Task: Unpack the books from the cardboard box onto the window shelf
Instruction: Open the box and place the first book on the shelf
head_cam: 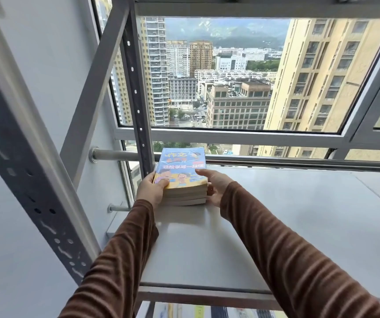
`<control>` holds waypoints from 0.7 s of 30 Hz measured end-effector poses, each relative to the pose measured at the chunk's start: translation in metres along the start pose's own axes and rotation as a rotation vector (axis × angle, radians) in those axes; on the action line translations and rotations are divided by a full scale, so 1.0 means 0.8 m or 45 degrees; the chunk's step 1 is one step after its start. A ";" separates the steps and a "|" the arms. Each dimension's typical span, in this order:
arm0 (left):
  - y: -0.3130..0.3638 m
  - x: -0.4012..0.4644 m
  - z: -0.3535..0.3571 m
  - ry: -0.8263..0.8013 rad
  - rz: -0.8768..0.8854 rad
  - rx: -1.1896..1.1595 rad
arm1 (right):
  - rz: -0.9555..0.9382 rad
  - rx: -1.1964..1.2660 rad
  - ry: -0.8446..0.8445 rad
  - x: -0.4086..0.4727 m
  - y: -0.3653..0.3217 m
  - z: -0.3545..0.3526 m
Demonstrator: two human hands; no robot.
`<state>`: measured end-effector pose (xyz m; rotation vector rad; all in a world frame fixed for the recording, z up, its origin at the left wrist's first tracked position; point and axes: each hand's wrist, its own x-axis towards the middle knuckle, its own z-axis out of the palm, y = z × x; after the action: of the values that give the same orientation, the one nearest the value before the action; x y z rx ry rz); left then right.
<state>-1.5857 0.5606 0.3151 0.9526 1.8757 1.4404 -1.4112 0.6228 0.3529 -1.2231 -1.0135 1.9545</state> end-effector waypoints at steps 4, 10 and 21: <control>-0.002 0.000 0.005 0.006 0.009 0.040 | -0.040 -0.039 0.037 -0.005 0.017 -0.009; 0.017 -0.017 0.003 0.105 0.190 0.194 | -0.210 -0.244 0.091 -0.028 0.026 -0.028; 0.074 -0.094 0.049 -0.559 0.790 0.646 | -0.674 -1.591 0.496 -0.155 0.024 -0.136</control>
<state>-1.4995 0.5302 0.3648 2.0486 1.6981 0.9252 -1.2656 0.5440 0.3618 -1.5708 -2.1425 0.5122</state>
